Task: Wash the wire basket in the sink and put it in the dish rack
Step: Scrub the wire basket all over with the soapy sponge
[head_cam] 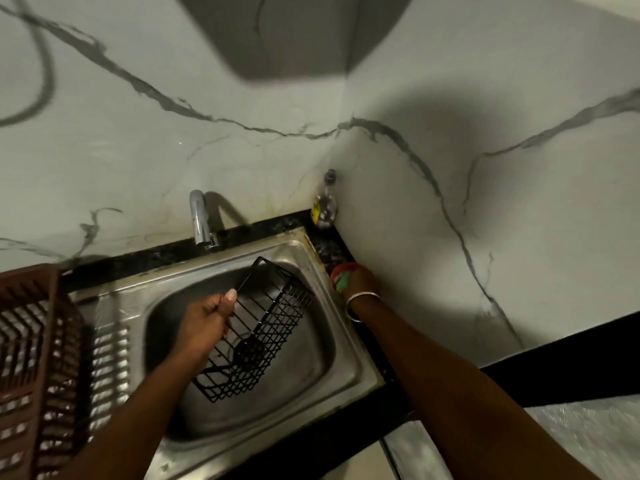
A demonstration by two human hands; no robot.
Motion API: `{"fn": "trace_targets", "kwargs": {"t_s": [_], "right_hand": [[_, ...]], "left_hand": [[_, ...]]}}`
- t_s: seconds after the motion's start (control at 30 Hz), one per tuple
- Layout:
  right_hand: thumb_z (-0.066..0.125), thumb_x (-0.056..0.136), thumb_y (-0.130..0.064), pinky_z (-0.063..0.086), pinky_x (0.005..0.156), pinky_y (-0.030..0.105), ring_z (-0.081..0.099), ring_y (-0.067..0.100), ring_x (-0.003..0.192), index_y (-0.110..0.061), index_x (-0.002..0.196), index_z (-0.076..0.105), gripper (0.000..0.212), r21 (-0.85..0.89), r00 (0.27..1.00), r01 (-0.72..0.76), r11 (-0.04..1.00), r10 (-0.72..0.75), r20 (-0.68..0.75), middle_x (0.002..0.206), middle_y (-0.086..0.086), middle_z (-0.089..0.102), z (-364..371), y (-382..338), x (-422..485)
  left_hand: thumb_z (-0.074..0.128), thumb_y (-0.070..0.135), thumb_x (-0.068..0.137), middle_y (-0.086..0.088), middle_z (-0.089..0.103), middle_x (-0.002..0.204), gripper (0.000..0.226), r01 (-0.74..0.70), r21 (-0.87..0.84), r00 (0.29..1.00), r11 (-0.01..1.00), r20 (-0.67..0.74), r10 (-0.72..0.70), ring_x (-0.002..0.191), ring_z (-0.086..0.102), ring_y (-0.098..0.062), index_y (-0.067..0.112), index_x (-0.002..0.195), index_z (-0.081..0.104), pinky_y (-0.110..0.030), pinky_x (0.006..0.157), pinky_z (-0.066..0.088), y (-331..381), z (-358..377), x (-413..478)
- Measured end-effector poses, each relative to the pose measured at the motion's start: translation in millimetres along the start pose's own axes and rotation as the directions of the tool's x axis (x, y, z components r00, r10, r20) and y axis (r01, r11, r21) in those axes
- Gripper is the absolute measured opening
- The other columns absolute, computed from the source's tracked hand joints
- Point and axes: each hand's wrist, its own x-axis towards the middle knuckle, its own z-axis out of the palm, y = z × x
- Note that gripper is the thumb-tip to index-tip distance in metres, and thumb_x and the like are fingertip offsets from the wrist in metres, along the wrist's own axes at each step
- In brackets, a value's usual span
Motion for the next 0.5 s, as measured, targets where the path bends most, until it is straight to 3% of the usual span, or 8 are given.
{"fn": "trace_targets", "kwargs": {"t_s": [0.13, 0.3, 0.37, 0.43, 0.5], "right_hand": [[0.066, 0.092, -0.007, 0.045, 0.09, 0.02, 0.063, 0.026, 0.119, -0.012, 0.12, 0.073, 0.03, 0.027, 1.0, 0.019, 0.999, -0.019, -0.004, 0.124, 0.006, 0.069, 6, 10, 14], [0.058, 0.097, -0.007, 0.045, 0.083, 0.02, 0.061, 0.028, 0.122, -0.01, 0.126, 0.07, 0.031, 0.016, 0.998, 0.025, 1.0, -0.025, 0.058, 0.128, 0.01, 0.068, -4, 12, 18], [0.057, 0.097, -0.007, 0.043, 0.077, 0.013, 0.061, 0.027, 0.122, -0.009, 0.125, 0.071, 0.031, 0.055, 0.998, 0.021, 0.998, -0.024, 0.055, 0.128, 0.01, 0.068, -1, 13, 21], [0.065, 0.09, -0.023, 0.044, 0.087, 0.015, 0.062, 0.031, 0.118, -0.004, 0.124, 0.07, 0.04, 0.061, 1.0, 0.016, 0.998, -0.016, 0.009, 0.125, 0.013, 0.068, 1, 12, 22], [0.072, 0.084, -0.041, 0.048, 0.1, 0.027, 0.065, 0.033, 0.115, -0.006, 0.122, 0.07, 0.053, 0.096, 1.0, -0.018, 0.995, 0.018, -0.002, 0.122, 0.015, 0.07, 10, 15, 33]], "left_hand": [[0.055, 0.041, 0.107, -0.015, 0.059, 0.076, 0.047, -0.015, -0.022, 1.0, 1.0, -0.024, 0.014, 0.07, 0.055, -0.026, -0.001, 0.09, 0.066, -0.035, 0.066, 0.049, 5, 1, -11], [0.058, 0.041, 0.105, -0.013, 0.06, 0.074, 0.044, 0.016, -0.052, 0.998, 0.999, -0.065, -0.019, 0.069, 0.054, -0.026, 0.002, 0.086, 0.066, -0.038, 0.069, 0.05, 7, 10, -15], [0.059, 0.042, 0.105, -0.014, 0.06, 0.074, 0.046, 0.02, -0.06, 0.997, 0.998, -0.076, -0.024, 0.069, 0.055, -0.026, 0.0, 0.087, 0.067, -0.039, 0.071, 0.051, 11, 16, -14], [0.058, 0.042, 0.105, -0.015, 0.062, 0.077, 0.046, 0.027, -0.067, 0.997, 0.997, -0.072, -0.032, 0.071, 0.056, -0.026, 0.0, 0.09, 0.067, -0.039, 0.071, 0.051, 14, 21, -14], [0.058, 0.041, 0.105, -0.014, 0.065, 0.082, 0.043, 0.043, -0.077, 0.996, 0.996, -0.075, -0.049, 0.073, 0.057, -0.026, 0.003, 0.092, 0.069, -0.039, 0.071, 0.052, 16, 24, -15]]}}
